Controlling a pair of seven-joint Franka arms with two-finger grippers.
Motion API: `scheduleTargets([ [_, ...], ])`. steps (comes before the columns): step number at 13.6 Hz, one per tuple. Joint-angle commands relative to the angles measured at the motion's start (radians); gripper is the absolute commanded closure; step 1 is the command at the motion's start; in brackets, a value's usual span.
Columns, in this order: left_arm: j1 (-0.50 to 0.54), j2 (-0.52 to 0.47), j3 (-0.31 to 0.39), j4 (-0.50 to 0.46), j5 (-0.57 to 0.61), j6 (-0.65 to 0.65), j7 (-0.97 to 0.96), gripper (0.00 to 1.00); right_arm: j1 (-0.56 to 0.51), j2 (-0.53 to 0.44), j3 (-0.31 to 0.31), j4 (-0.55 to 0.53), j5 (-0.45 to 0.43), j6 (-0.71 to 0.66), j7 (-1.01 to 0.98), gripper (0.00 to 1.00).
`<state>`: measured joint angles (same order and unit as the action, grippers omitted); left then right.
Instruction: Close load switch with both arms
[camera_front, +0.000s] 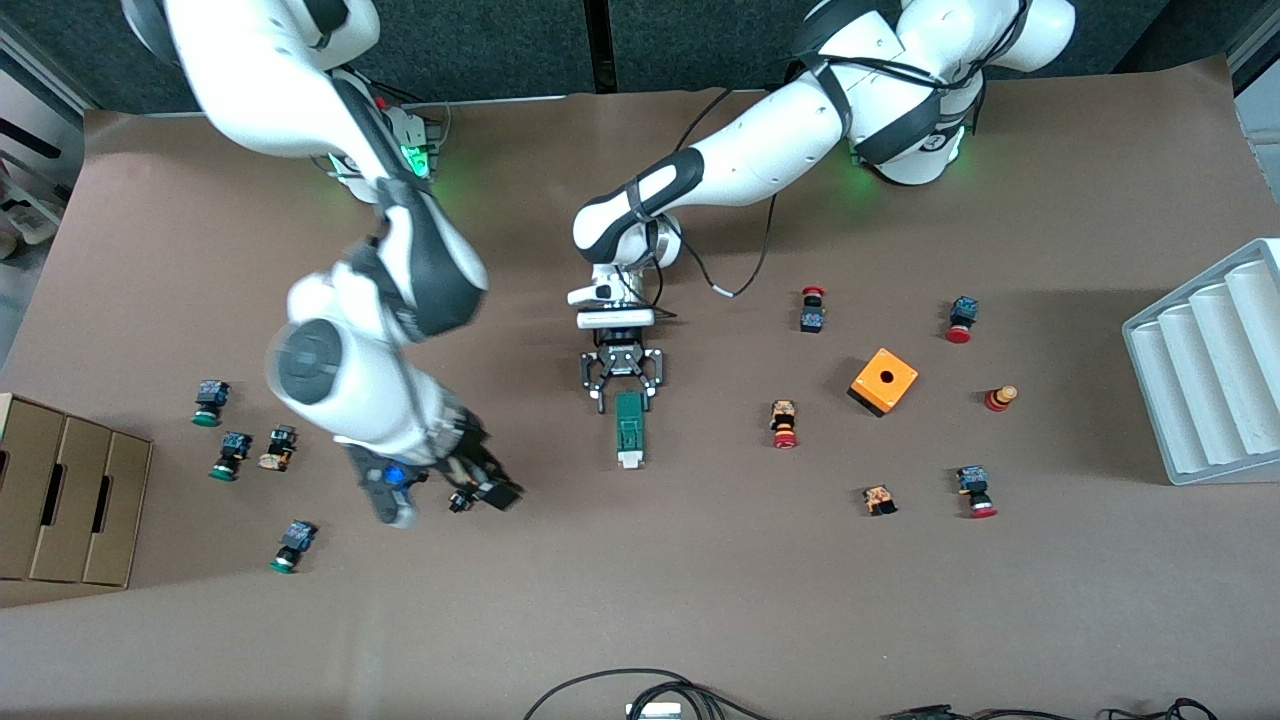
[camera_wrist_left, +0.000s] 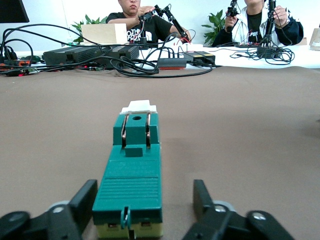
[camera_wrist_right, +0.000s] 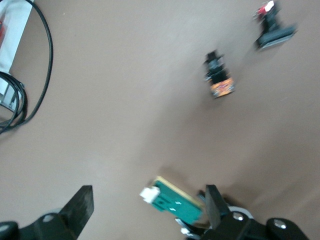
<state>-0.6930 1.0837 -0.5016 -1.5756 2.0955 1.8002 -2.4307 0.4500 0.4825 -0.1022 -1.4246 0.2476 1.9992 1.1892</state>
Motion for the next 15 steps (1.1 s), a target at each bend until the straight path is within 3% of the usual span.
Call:
scheduleTargets([
  [1,-0.011,0.009,0.002,0.034,0.009,0.001,0.022,0.0,-0.065,-0.221,0.022,-0.209,-0.045,-0.063,-0.182,0.01],
  [4,-0.006,-0.034,0.003,0.022,-0.027,0.011,0.083,0.0,-0.319,-0.433,0.163,-0.373,-0.079,-0.149,-0.505,0.01],
  [6,-0.005,-0.057,0.002,0.022,-0.074,0.013,0.146,0.0,-0.404,-0.514,0.161,-0.401,-0.083,-0.23,-0.734,0.01],
  [11,-0.003,-0.166,0.002,-0.02,-0.162,0.062,0.206,0.0,-0.418,-0.565,-0.054,-0.396,-0.166,-0.298,-1.208,0.01],
  [15,-0.002,-0.287,0.0,-0.015,-0.326,0.132,0.358,0.0,-0.429,-0.567,-0.068,-0.384,-0.195,-0.298,-1.266,0.01],
])
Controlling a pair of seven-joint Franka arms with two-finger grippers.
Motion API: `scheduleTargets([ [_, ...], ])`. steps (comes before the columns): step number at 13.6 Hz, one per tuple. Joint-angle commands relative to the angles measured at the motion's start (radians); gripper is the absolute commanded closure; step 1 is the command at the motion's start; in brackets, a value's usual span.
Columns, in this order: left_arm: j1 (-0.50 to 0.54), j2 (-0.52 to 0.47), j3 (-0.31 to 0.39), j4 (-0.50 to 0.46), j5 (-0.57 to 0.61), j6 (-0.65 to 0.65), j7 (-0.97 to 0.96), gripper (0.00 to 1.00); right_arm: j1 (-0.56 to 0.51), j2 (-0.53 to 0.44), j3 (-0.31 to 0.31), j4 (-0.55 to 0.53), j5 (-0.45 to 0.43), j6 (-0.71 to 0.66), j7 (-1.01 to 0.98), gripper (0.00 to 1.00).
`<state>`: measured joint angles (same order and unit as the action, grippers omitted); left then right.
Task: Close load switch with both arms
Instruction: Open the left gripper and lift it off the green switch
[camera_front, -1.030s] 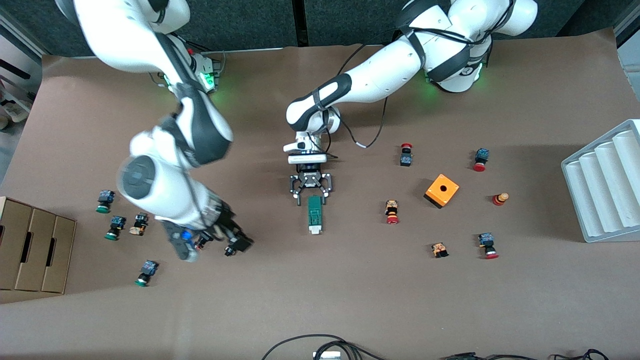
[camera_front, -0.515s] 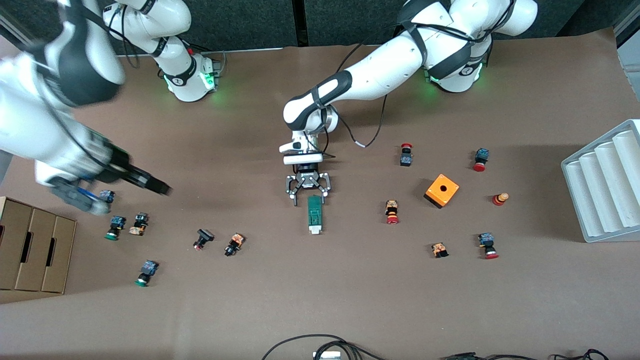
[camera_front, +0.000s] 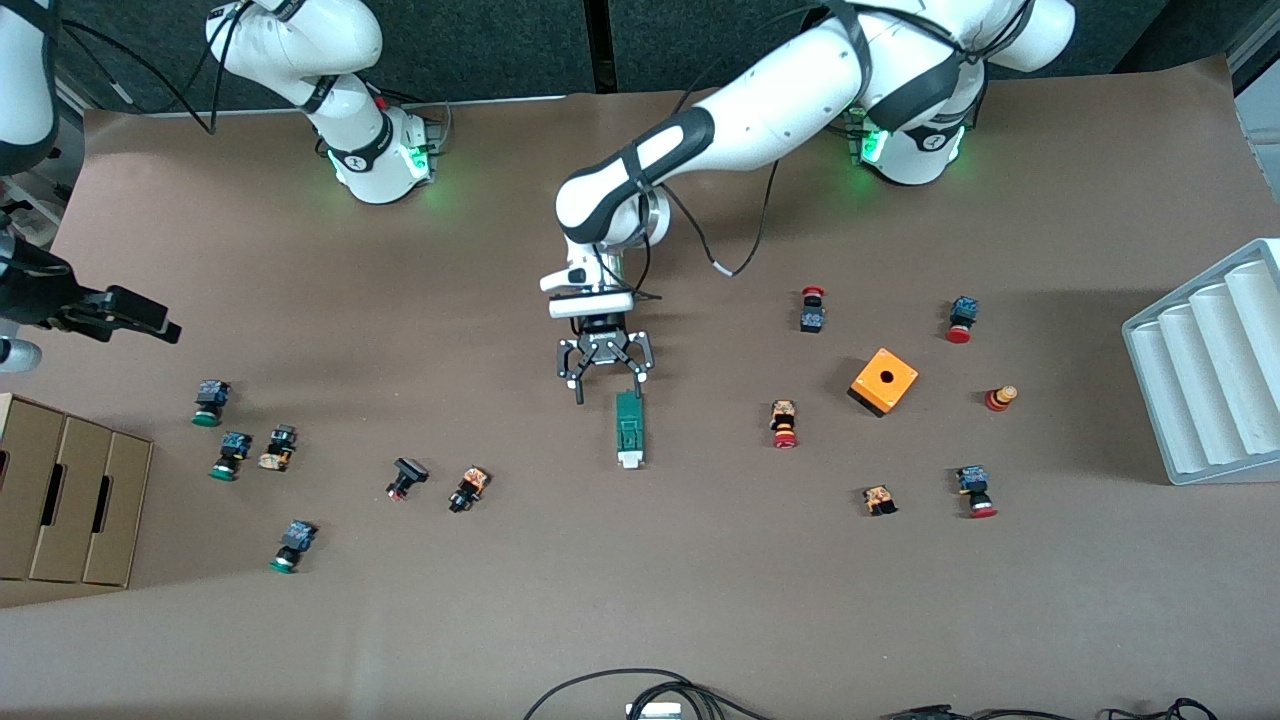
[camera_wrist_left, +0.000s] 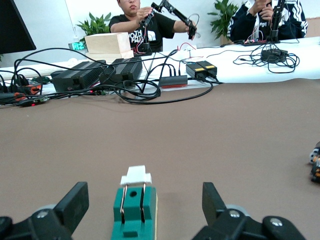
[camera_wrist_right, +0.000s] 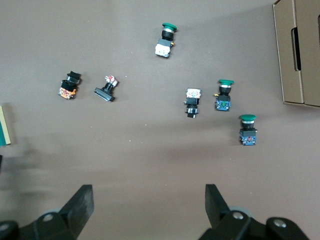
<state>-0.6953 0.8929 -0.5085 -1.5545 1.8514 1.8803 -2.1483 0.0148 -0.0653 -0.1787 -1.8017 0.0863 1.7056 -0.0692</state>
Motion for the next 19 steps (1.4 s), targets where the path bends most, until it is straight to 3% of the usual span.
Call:
scheduleTargets([
  [1,0.002,-0.138,0.007,-0.035,-0.143,0.074,0.128,0.0,0.007,-0.013,0.008,0.008,-0.036,-0.004,-0.004,0.01],
  [7,0.026,-0.374,0.002,-0.026,-0.435,0.154,0.304,0.0,0.004,0.006,-0.025,0.057,-0.036,-0.006,-0.008,0.01],
  [13,0.102,-0.58,0.004,0.001,-0.841,0.174,0.716,0.0,0.007,0.007,-0.024,0.062,-0.034,-0.029,0.003,0.01],
  [19,0.226,-0.724,0.004,0.01,-1.156,0.172,1.031,0.0,0.013,0.013,-0.024,0.064,-0.03,-0.009,0.005,0.01],
])
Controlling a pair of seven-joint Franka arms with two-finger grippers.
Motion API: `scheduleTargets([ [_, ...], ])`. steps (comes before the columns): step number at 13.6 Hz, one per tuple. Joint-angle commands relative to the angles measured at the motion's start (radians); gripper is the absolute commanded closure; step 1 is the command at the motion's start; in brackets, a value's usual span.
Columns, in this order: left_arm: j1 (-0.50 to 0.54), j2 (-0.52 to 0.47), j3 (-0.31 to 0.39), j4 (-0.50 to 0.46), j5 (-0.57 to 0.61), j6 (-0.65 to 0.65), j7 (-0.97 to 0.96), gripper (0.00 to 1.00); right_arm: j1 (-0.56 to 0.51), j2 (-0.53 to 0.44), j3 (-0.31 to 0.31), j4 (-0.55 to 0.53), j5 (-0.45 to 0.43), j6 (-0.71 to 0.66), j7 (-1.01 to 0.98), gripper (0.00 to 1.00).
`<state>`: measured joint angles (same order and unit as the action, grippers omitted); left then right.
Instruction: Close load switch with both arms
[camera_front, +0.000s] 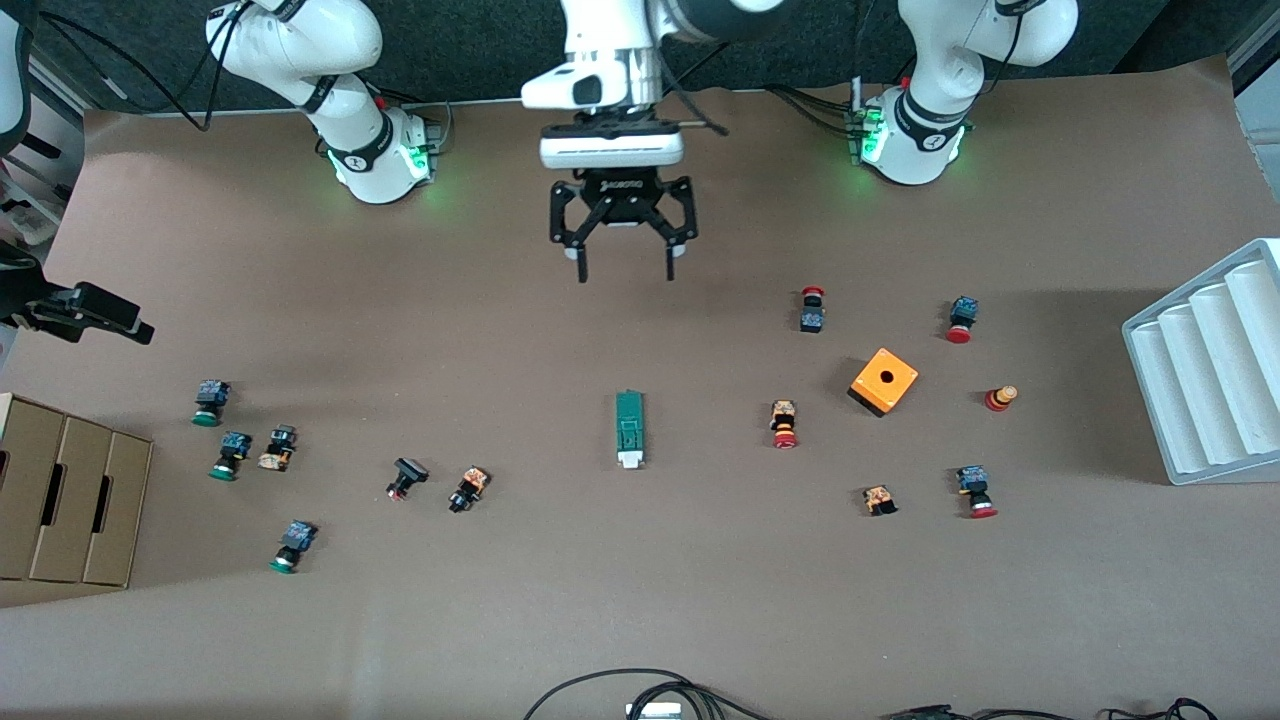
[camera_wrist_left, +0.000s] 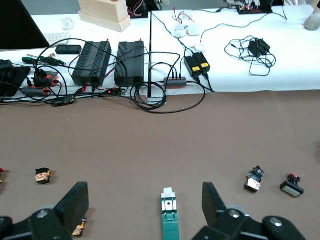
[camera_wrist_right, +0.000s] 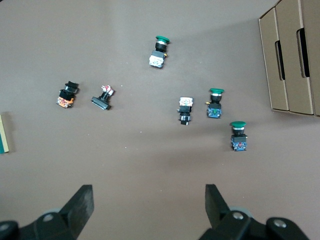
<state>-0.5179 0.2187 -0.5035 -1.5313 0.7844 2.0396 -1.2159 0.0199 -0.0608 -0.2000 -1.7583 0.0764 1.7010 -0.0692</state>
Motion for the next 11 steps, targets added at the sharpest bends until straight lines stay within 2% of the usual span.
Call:
scheduleTargets([
  [1,0.083,-0.07,0.0,-0.012,-0.167,0.011,0.164,0.0,0.009,0.009,-0.003,0.02,-0.02,-0.004,0.005,0.01],
  [3,0.14,-0.116,0.005,-0.01,-0.285,0.007,0.307,0.0,0.009,0.009,-0.001,0.02,-0.017,-0.008,0.005,0.01],
  [8,0.376,-0.197,0.005,-0.012,-0.526,-0.001,0.622,0.0,0.006,0.009,-0.003,0.019,-0.015,-0.006,0.005,0.01],
  [11,0.479,-0.203,0.006,-0.01,-0.577,-0.048,0.767,0.0,0.006,0.009,-0.003,0.019,-0.015,-0.006,0.005,0.01],
])
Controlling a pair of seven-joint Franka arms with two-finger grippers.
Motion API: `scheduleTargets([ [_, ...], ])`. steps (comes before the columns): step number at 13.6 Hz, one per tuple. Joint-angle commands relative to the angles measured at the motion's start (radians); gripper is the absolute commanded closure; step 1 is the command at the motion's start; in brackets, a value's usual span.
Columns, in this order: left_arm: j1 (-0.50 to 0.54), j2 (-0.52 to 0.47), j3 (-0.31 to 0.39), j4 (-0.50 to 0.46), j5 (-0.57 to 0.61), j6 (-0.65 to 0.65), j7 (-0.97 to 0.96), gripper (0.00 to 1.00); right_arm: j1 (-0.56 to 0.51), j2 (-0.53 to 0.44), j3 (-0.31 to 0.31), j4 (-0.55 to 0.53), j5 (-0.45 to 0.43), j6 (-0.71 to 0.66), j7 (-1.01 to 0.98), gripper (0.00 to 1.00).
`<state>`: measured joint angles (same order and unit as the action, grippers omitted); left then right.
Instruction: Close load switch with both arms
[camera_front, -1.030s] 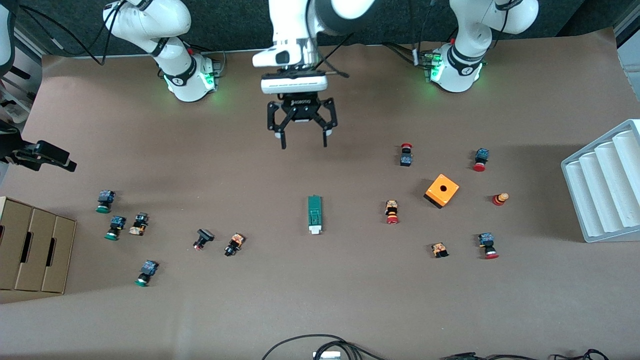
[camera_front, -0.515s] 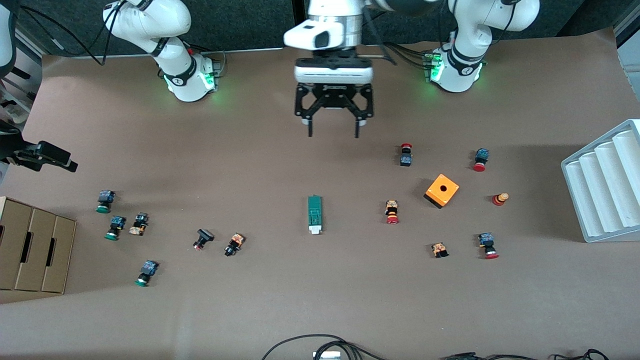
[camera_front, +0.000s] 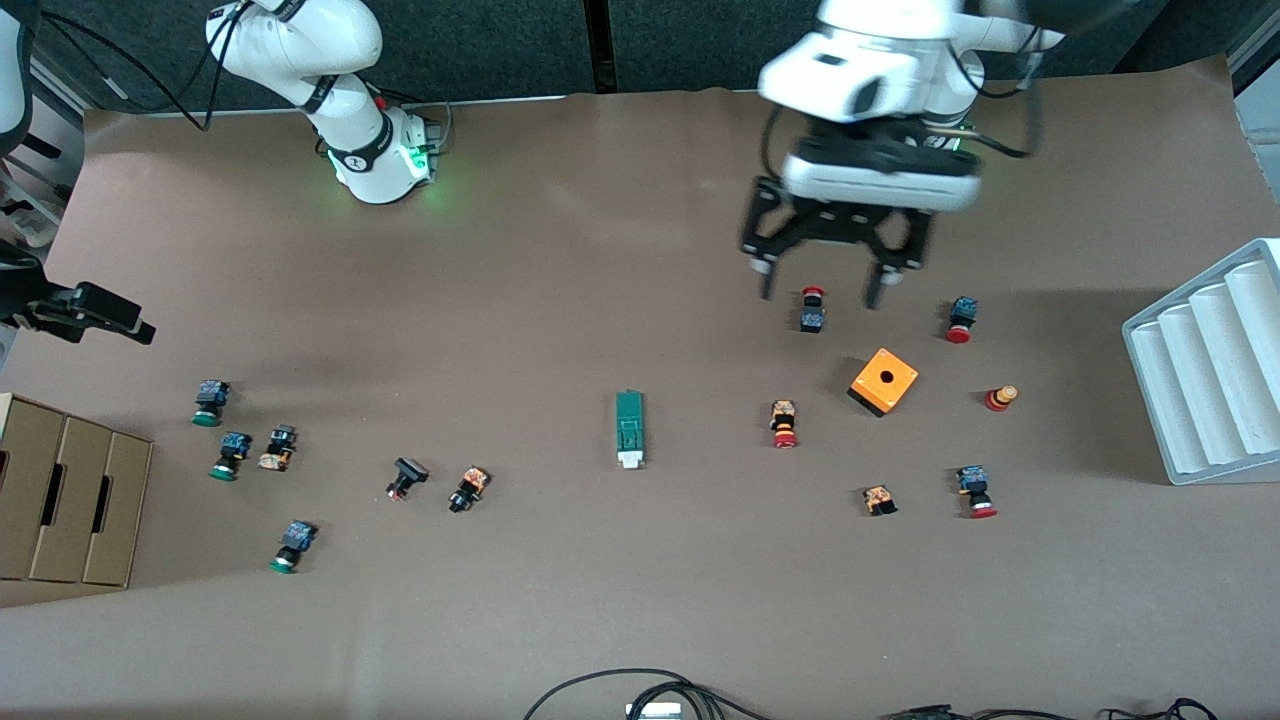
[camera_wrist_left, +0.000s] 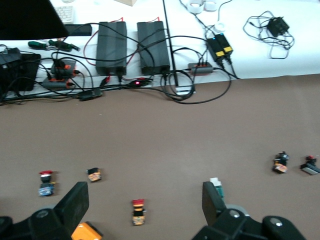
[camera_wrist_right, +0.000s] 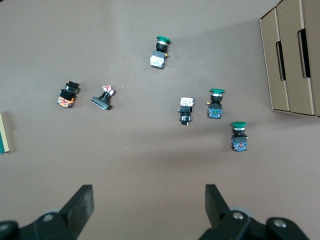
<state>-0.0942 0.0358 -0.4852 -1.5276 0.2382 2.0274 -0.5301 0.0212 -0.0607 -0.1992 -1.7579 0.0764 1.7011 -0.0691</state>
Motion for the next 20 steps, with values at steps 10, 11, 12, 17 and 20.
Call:
scheduleTargets([
  [10,0.103,-0.014,0.339,-0.013,-0.223,-0.309,0.295,0.0,0.008,0.009,-0.002,0.018,-0.015,-0.006,0.005,0.01],
  [11,0.129,-0.01,0.344,-0.003,-0.224,-0.334,0.295,0.0,0.009,0.009,-0.002,0.02,-0.015,-0.006,0.005,0.01],
  [12,0.143,-0.01,0.344,0.004,-0.24,-0.37,0.297,0.0,0.011,0.007,-0.002,0.018,-0.015,-0.006,0.005,0.01],
  [17,0.154,0.009,0.381,0.006,-0.244,-0.475,0.309,0.0,0.011,0.007,0.0,0.018,-0.015,-0.006,0.005,0.01],
  [20,0.157,0.07,0.393,0.032,-0.247,-0.47,0.345,0.0,0.011,0.007,0.0,0.02,-0.015,-0.006,0.006,0.01],
])
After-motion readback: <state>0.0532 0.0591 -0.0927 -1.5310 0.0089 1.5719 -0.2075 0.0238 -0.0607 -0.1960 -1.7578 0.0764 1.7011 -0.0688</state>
